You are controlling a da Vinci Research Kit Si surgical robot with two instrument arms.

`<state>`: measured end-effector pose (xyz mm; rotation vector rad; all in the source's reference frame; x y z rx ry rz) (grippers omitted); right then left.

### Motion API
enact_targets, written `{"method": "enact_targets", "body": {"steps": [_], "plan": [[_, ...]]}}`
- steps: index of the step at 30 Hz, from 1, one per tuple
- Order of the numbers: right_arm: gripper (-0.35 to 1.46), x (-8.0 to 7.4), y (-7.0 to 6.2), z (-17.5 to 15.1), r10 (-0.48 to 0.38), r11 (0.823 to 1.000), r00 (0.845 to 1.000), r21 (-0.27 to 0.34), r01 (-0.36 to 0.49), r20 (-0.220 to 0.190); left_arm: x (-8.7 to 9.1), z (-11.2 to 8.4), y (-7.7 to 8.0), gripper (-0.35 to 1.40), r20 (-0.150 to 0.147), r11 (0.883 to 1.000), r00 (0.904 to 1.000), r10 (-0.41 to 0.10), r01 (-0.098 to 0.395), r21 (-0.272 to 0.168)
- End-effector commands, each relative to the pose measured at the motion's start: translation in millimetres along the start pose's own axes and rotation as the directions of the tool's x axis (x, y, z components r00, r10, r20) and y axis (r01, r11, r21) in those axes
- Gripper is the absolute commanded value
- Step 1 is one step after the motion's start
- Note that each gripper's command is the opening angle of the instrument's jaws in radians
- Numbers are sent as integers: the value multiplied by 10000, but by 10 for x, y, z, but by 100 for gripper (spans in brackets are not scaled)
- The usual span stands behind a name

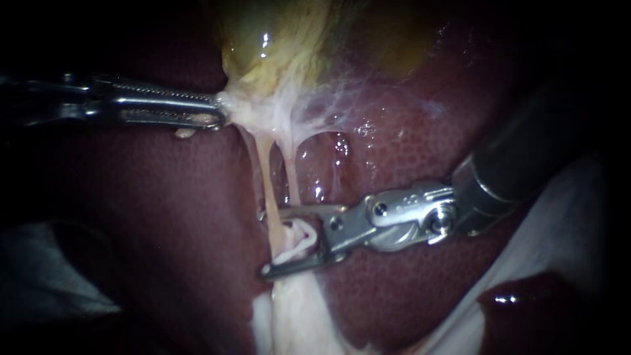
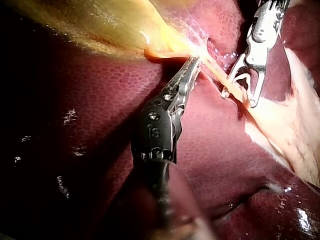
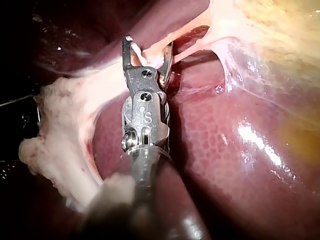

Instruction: Clipping first clip left tube

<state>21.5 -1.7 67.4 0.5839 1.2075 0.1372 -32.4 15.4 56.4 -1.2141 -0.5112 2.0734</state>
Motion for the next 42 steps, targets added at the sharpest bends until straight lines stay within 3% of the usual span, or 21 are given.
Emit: {"method": "enact_targets", "body": {"steps": [1, 7, 17, 27, 37, 42], "plan": [[49, 1, -1, 2, 49, 10000, 9999, 54, -48, -99, 0, 0, 0, -35, 0, 10000, 10000, -1, 1, 0], [48, 11, -11, 7, 125, 9980, 9983, 621, -90, -562, 0, 0, 0, -35, 0, 10000, 10000, -2, 2, 0], [40, 27, -39, 9, 181, 9935, 9981, 1136, -114, -585, 0, 0, 0, -35, 0, 10000, 10000, -1, 1, -1], [12, 28, -40, 2, 426, 9947, 9973, 959, -368, -598, 0, 0, 0, -35, 0, 10000, 10000, -2, 2, 0], [-35, 27, -39, -1, 483, 9936, 9975, 1049, -427, -510, 0, 0, 0, -35, -1, 10000, 10000, -2, 2, 1], [-35, 29, -37, -4, 970, 9892, 9941, 1154, -908, -489, 0, 0, 0, -35, -1, 10000, 10000, -1, 1, 1]]}}
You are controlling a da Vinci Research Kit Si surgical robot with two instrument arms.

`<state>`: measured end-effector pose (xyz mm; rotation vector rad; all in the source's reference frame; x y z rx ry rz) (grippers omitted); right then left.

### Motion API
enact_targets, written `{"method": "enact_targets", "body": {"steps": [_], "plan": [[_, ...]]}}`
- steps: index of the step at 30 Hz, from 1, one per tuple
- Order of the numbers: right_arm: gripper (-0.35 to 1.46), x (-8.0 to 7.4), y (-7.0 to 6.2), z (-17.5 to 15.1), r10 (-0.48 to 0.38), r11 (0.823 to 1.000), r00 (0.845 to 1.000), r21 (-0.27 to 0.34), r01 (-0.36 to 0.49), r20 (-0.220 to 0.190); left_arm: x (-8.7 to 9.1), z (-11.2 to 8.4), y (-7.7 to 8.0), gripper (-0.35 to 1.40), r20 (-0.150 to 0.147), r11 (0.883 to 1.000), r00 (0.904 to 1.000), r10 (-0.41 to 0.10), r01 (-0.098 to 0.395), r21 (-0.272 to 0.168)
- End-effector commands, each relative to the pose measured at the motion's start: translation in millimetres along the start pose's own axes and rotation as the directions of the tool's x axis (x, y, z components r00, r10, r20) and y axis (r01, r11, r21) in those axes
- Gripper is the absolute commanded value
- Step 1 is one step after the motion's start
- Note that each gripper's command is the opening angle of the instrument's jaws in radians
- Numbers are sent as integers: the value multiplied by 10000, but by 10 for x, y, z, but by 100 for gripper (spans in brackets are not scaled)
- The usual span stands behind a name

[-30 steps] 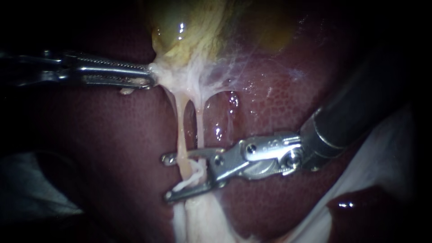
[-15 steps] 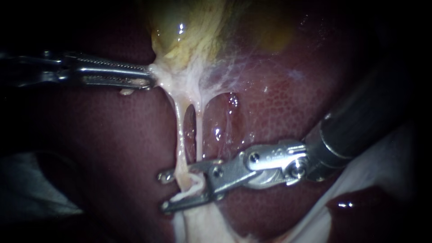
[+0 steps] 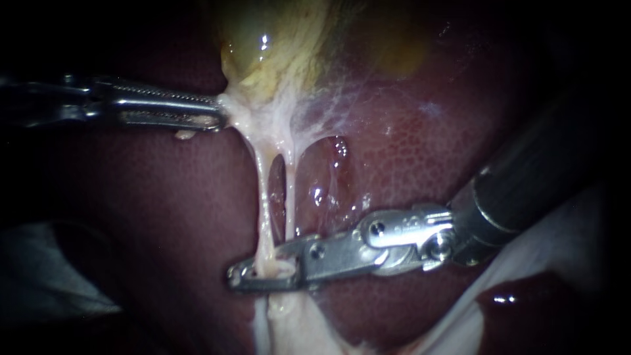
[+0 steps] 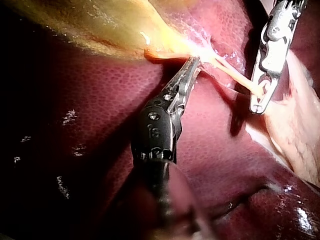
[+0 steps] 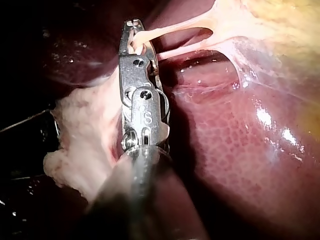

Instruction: Clipping first clip left tube

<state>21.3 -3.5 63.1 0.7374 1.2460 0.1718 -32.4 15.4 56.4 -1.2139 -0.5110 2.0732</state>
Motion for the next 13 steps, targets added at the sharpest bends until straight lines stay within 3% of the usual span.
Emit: {"method": "enact_targets", "body": {"steps": [1, 13], "plan": [[-35, 1, 0, 0, 35, 10000, 10000, 91, -35, 9, 0, 0, 0, -35, 0, 10000, 10000, 1, -1, -1], [-35, -2, 5, 0, 376, 9989, 9993, 288, -377, 16, 0, 1, 0, -35, -1, 10000, 10000, -1, 1, 1]]}}
